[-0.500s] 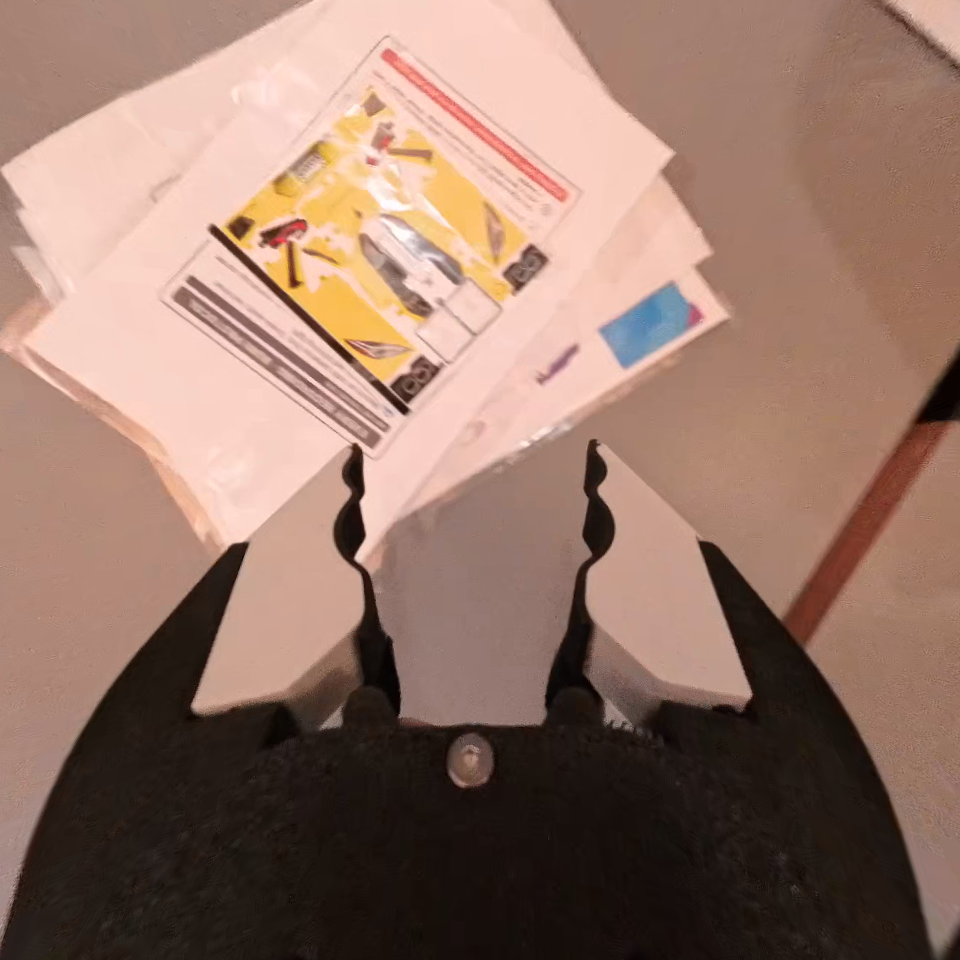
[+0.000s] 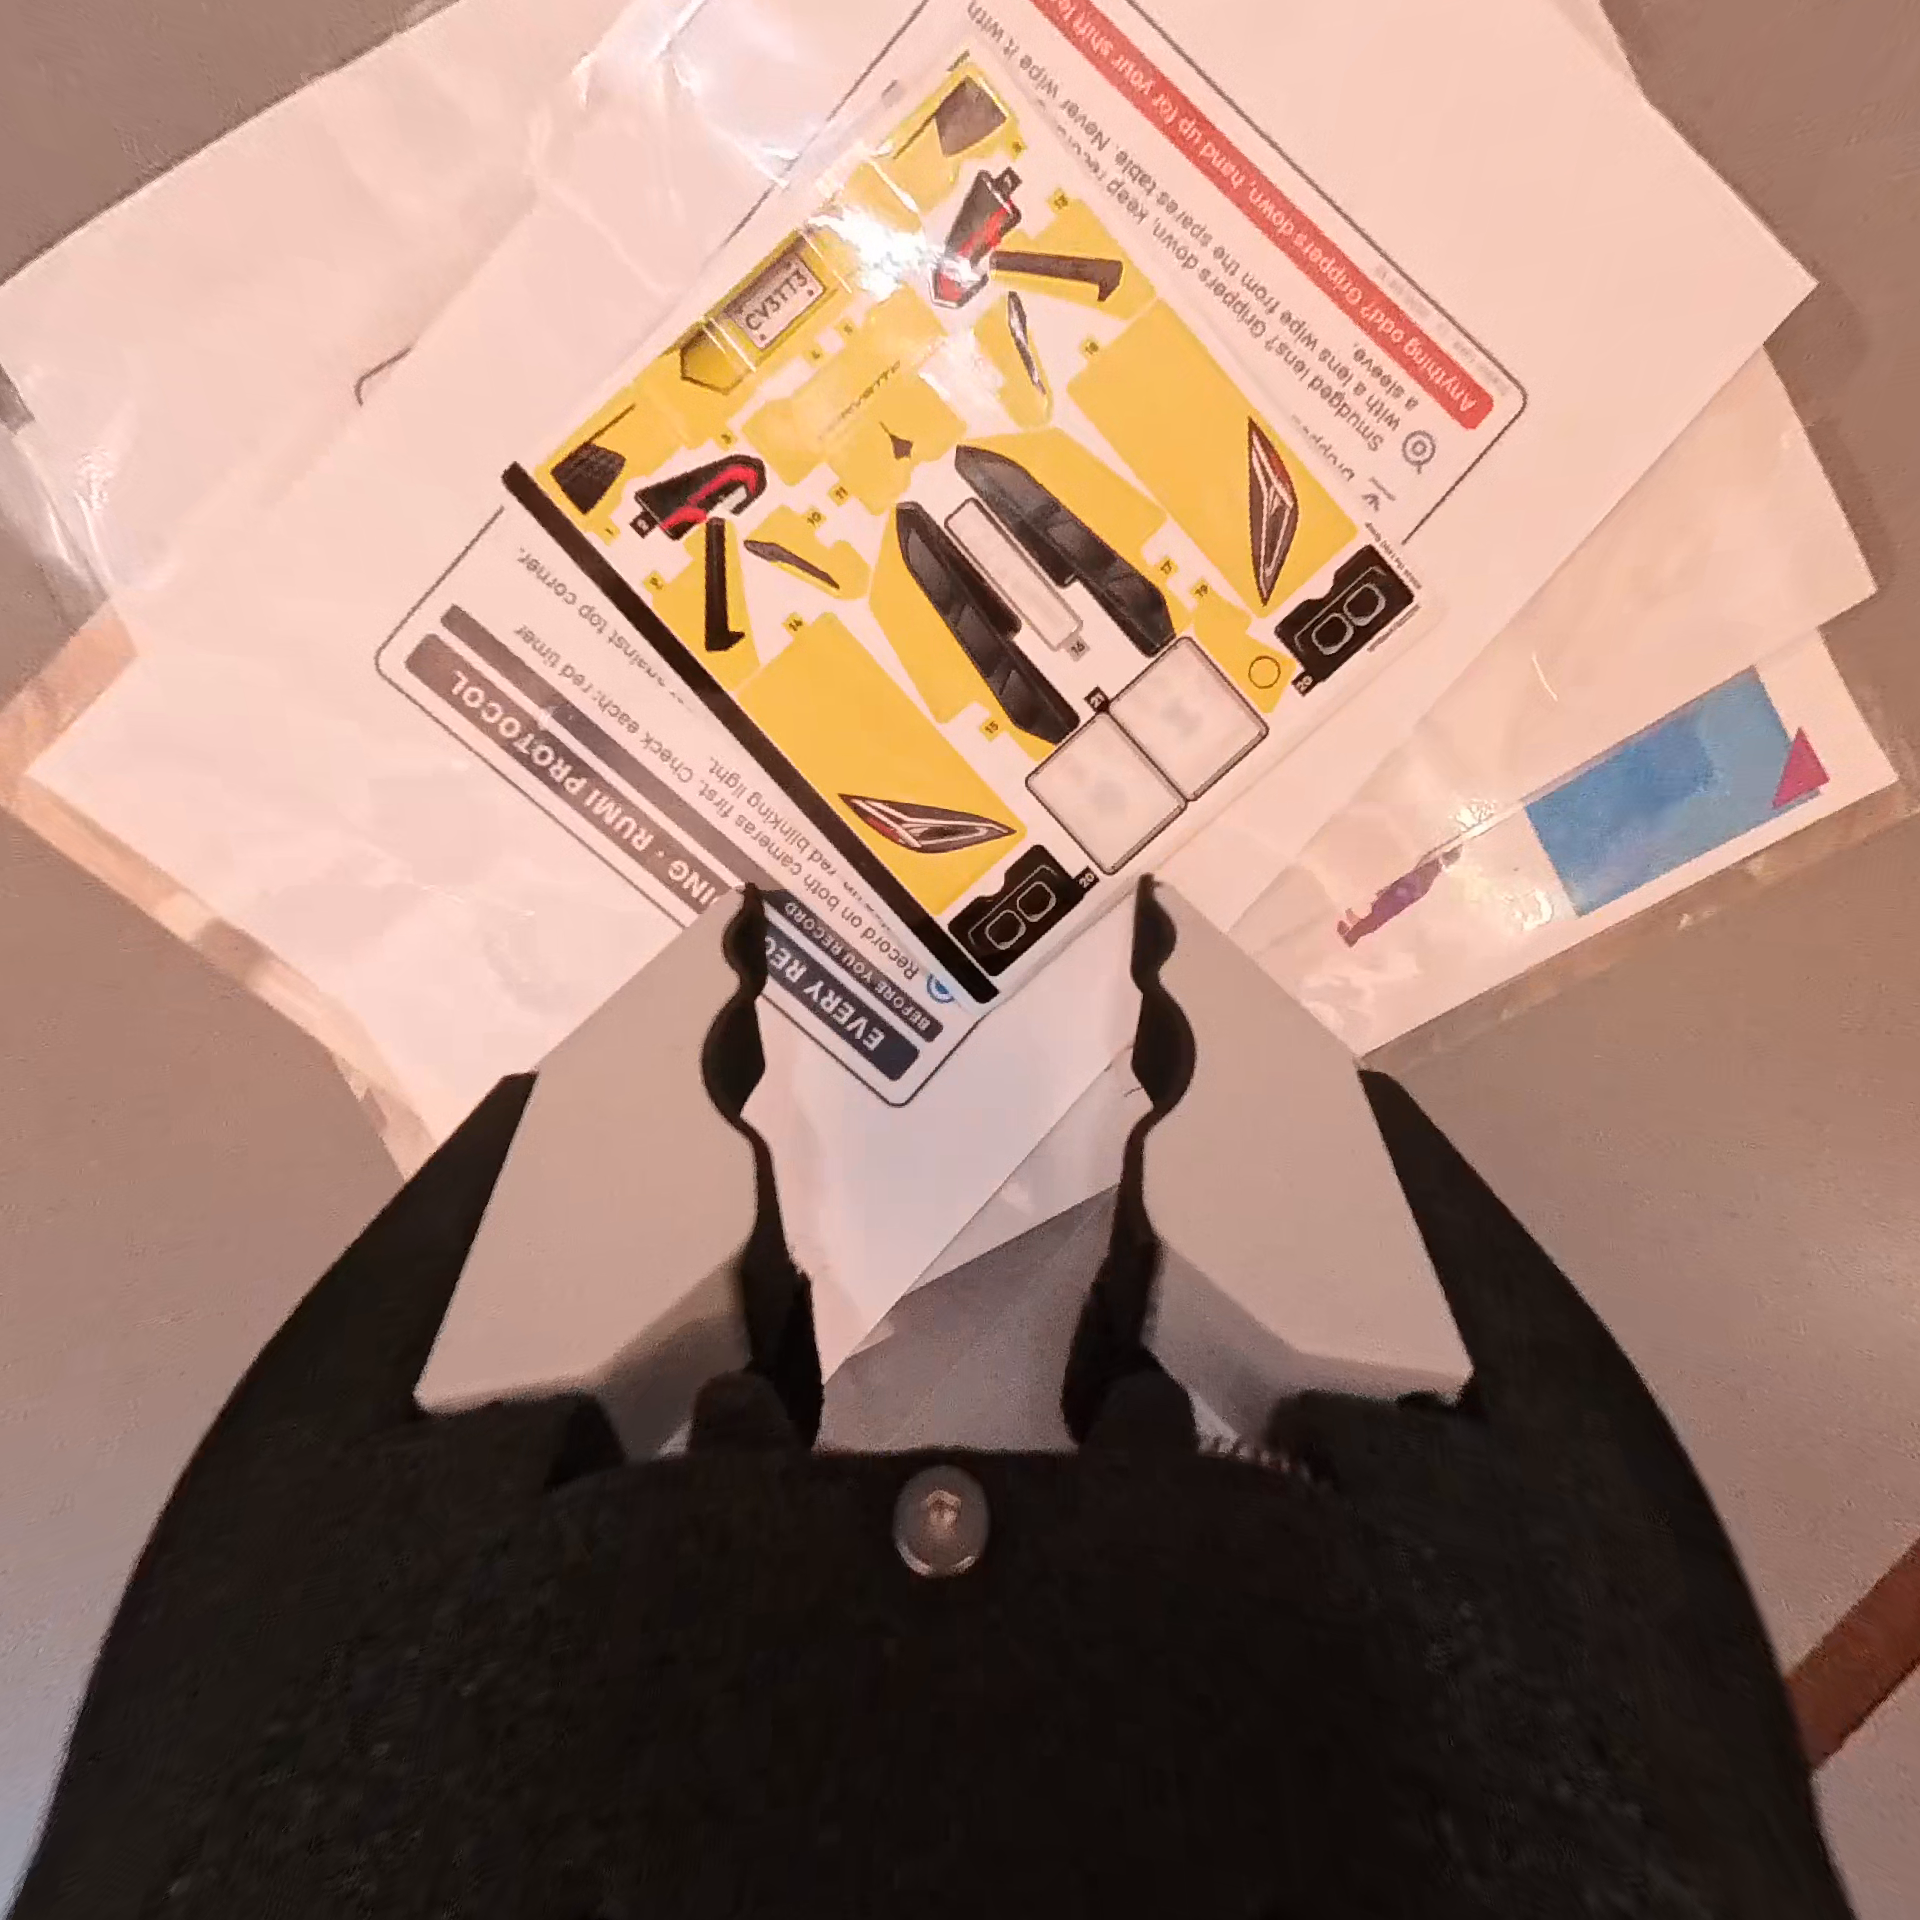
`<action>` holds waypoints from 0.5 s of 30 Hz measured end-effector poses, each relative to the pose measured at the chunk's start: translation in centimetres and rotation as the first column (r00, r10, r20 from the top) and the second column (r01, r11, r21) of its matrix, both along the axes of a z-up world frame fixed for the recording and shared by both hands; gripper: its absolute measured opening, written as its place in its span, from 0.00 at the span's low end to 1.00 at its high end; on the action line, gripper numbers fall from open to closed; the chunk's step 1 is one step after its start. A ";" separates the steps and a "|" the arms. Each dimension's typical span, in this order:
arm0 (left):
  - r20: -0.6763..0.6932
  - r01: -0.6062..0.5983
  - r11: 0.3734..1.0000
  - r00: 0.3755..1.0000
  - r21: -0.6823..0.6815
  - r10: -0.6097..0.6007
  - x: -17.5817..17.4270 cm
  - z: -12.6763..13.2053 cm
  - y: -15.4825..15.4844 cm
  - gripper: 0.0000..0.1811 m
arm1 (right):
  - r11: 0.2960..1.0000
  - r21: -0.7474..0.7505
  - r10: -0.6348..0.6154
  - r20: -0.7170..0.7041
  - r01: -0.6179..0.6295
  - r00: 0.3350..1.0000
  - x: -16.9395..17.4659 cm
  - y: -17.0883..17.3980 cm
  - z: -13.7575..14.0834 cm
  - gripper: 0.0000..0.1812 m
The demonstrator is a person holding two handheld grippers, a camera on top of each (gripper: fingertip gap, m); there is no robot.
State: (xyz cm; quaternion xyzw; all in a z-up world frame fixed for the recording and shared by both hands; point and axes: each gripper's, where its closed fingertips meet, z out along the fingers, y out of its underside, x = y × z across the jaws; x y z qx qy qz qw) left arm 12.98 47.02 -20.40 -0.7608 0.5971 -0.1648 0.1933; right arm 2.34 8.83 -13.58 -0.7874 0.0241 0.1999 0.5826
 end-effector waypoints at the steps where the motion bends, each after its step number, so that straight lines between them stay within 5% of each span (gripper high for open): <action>1: 0.001 0.008 1.000 1.000 0.007 -0.008 0.0 0.0 0.0 0.39 | 1.000 -0.002 -0.001 0.005 0.001 1.000 0.0 0.0 0.0 0.32; 5: 0.014 0.064 0.997 0.998 0.033 -0.064 0.0 0.2 -0.6 0.23 | 1.000 -0.010 0.001 0.010 -0.001 1.000 -0.1 0.1 -0.3 0.31; 15: 0.050 0.090 0.994 0.994 0.058 -0.093 -1.1 0.3 -1.5 0.18 | 0.999 0.014 0.030 -0.005 -0.030 1.000 1.1 1.7 1.5 0.29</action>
